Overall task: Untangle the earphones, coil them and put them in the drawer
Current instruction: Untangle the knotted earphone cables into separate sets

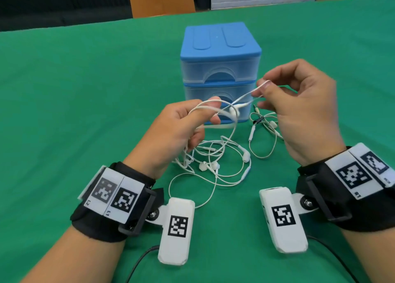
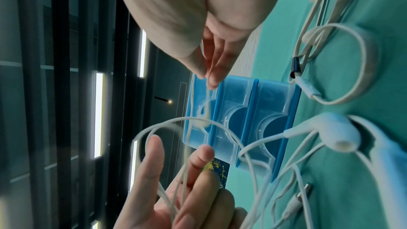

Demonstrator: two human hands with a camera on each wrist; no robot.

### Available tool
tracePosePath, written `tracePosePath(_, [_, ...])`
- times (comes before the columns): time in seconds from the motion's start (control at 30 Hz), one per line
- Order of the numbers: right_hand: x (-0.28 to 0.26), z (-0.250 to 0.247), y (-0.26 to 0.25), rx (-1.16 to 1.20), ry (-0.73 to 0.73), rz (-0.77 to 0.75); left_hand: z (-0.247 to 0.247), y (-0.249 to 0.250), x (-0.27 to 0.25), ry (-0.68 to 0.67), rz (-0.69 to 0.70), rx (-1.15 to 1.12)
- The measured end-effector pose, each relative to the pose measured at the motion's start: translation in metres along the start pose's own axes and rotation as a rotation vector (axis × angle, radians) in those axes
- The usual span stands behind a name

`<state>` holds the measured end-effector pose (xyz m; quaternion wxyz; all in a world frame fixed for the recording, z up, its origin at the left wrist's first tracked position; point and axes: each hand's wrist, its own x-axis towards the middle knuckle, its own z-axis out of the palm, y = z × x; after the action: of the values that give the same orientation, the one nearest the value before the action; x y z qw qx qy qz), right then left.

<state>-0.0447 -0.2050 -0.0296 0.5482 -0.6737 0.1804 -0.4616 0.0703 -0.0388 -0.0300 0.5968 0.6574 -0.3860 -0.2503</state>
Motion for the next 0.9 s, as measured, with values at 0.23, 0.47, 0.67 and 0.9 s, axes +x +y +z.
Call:
tracePosePath(0.23, [0.001,-0.006,0.004,-0.055,-0.06,0.094,-0.001,-0.002,0.0,-0.027,0.008,-0.021])
tracePosePath(0.47, [-0.003,-0.001,0.003,-0.058,-0.313,0.103,-0.003,-0.004,0.003,0.047,0.009,-0.06])
tracePosePath(0.67, [-0.007,-0.004,-0.002,-0.247,-0.708,0.209,-0.005,-0.002,0.003,0.127,0.03,-0.131])
tracePosePath(0.9, [-0.009,-0.007,0.001,-0.454,-0.749,0.185,-0.009,-0.002,0.003,0.185,0.057,-0.225])
